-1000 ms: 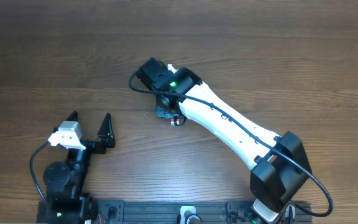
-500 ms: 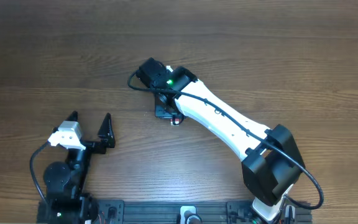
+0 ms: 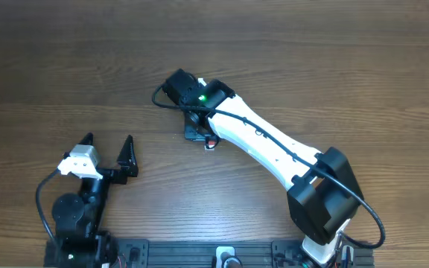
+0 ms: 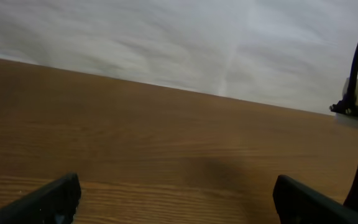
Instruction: Stack Cubes
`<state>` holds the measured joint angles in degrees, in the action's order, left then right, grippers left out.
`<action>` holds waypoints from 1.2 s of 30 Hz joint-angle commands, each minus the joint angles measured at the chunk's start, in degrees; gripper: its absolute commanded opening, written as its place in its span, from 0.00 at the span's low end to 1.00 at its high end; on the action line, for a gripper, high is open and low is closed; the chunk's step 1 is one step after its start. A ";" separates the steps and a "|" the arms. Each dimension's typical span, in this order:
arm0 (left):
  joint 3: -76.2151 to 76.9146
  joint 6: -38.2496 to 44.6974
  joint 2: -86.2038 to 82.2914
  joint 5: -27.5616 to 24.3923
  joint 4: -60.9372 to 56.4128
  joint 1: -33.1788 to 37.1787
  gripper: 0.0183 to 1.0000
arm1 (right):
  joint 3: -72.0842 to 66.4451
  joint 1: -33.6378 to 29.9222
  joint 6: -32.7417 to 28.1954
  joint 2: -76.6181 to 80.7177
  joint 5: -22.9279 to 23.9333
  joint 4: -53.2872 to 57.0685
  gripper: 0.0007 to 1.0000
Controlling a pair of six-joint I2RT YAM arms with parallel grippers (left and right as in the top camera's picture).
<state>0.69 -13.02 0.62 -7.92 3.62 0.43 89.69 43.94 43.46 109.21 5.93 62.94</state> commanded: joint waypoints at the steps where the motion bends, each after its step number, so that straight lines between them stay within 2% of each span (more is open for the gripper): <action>1: -0.35 0.81 -0.46 0.48 0.04 0.28 1.00 | 0.83 -0.57 -0.28 0.98 0.63 -0.15 0.01; 14: -0.35 0.81 -0.46 0.48 0.04 0.28 1.00 | 0.83 -0.81 -0.28 1.73 1.22 -0.15 0.03; 20: -0.35 0.81 -0.46 0.48 0.04 0.28 1.00 | 0.83 -0.83 -0.28 1.92 1.22 -0.15 0.27; 22: -0.35 0.81 -0.46 0.48 0.04 0.28 1.00 | 0.83 -0.83 -0.28 2.10 1.22 -0.15 0.43; 23: -0.35 0.81 -0.46 0.48 0.04 0.28 1.00 | 0.83 -0.83 -0.28 2.16 1.25 -0.15 0.54; 24: -0.35 0.81 -0.46 0.48 0.04 0.28 1.00 | 0.83 -0.83 -0.28 2.21 1.25 -0.15 0.74; 26: -0.35 0.81 -0.46 0.48 0.04 0.28 1.00 | 0.83 -0.83 -0.28 2.21 1.22 -0.33 0.86; 30: -0.35 0.81 -0.46 0.48 0.04 0.28 1.00 | 0.96 -0.90 -0.28 2.12 1.20 -0.31 0.99; 36: -0.35 0.81 -0.46 0.48 0.04 0.28 1.00 | 4.22 -1.64 -0.31 -1.29 1.09 3.52 0.99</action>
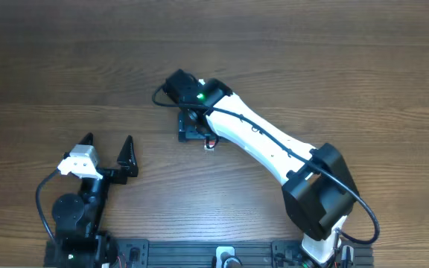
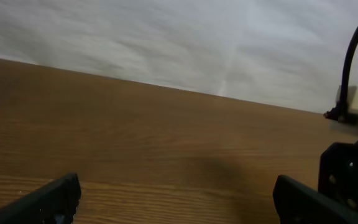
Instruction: Stack Cubes
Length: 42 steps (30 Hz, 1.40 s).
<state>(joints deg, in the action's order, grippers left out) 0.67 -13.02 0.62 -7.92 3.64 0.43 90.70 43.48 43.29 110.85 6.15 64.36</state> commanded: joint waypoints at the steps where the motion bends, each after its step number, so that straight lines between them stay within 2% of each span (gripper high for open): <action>1: -0.33 0.81 -0.46 0.48 0.02 0.28 1.00 | 3.43 -1.60 -0.42 -5.09 1.01 2.99 0.99; 9: -0.33 0.81 -0.46 0.48 0.02 0.28 1.00 | 3.15 -5.55 -3.67 -15.19 1.90 10.05 0.99; 14: -0.33 0.81 -0.46 0.48 0.02 0.28 1.00 | -0.85 -10.32 -4.63 -16.83 3.61 12.59 0.99; 18: -0.33 0.81 -0.46 0.48 0.02 0.28 1.00 | -10.62 -14.45 -6.38 -16.55 3.10 6.27 0.99; 26: -0.33 0.81 -0.46 0.48 0.02 0.28 1.00 | -25.38 -15.54 -7.61 -14.82 1.66 -8.85 0.97; 35: -0.33 0.81 -0.46 0.48 0.02 0.28 1.00 | -30.16 -15.56 -7.91 -9.94 -0.81 -16.44 0.95; 42: -0.33 0.81 -0.46 0.48 0.02 0.28 1.00 | -32.76 -16.26 -12.81 -9.77 -3.54 -21.88 0.93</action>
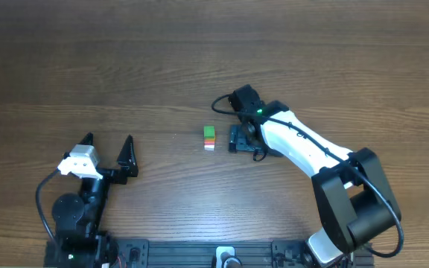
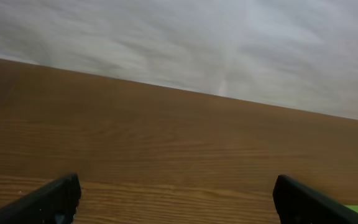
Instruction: Stack Cubes
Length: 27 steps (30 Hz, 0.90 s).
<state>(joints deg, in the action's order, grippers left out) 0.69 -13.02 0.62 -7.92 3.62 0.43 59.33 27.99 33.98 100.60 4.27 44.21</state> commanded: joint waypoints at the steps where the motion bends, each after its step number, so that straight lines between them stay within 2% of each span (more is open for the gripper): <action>1: -0.35 0.81 -0.46 0.48 0.04 0.28 1.00 | -1.68 -0.96 -4.11 0.48 -1.70 -2.36 0.93; 6: -0.35 0.81 -0.46 0.48 0.04 0.28 1.00 | -2.01 -1.33 -4.55 0.48 -1.68 -2.71 0.90; 10: -0.35 0.81 -0.46 0.48 0.04 0.28 1.00 | -2.03 -1.33 -5.68 0.57 -2.47 -3.28 0.76; 15: -0.35 0.81 -0.46 0.48 0.04 0.28 1.00 | -2.03 -1.33 -6.01 0.68 -2.58 -3.65 0.63; 18: -0.35 0.81 -0.46 0.48 0.04 0.28 1.00 | -2.03 -1.36 -6.67 0.68 -2.82 -3.69 0.47; 27: -0.35 0.81 -0.46 0.48 0.04 0.28 1.00 | -3.28 -2.43 -6.62 0.68 -2.95 -3.80 0.41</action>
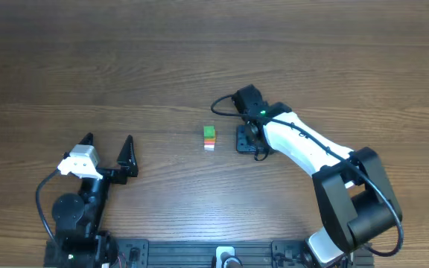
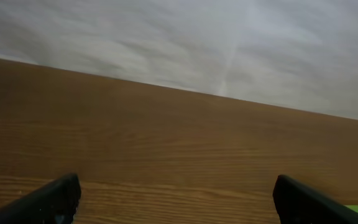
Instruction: Stack Cubes
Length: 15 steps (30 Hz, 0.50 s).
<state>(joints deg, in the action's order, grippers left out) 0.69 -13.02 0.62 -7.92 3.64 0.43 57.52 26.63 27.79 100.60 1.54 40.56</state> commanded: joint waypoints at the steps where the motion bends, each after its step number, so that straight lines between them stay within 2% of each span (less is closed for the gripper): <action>1: -0.35 0.81 -0.46 0.48 0.02 0.28 1.00 | -1.81 -1.18 -0.44 0.68 -0.24 -0.42 0.39; 11: -0.35 0.81 -0.46 0.48 0.02 0.28 1.00 | -2.45 -1.60 -0.46 0.68 -0.70 -1.99 0.33; 15: -0.35 0.81 -0.46 0.48 0.02 0.28 1.00 | -2.45 -1.57 -0.46 0.68 -0.70 -2.34 0.27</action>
<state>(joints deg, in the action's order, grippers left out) 0.67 -13.02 0.62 -7.94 3.62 0.43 55.42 25.58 27.64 100.60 1.34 38.48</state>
